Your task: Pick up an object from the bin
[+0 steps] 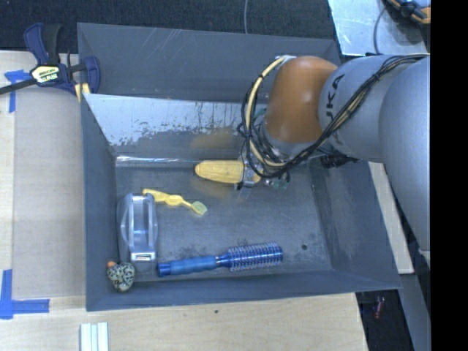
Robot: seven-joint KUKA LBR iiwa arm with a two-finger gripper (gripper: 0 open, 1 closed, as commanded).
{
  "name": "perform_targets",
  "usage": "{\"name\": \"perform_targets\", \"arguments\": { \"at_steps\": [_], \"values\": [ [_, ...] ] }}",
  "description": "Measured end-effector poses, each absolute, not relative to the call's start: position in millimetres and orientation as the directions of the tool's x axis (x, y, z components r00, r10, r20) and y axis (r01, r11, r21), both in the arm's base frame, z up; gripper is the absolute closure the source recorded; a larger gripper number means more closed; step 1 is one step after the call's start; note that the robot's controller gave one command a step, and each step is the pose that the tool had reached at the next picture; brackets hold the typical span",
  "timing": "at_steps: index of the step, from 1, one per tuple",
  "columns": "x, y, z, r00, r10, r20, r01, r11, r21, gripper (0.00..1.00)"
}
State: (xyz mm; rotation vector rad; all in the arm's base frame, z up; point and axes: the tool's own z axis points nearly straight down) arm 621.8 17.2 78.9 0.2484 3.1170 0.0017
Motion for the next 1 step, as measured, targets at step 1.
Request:
{"name": "perform_targets", "arguments": {
  "at_steps": [1],
  "values": [
    [619.9, 16.8, 118.3, -0.987, 0.159, -0.007, 0.159, 0.987, 0.001, 1.00]
  ]
}}
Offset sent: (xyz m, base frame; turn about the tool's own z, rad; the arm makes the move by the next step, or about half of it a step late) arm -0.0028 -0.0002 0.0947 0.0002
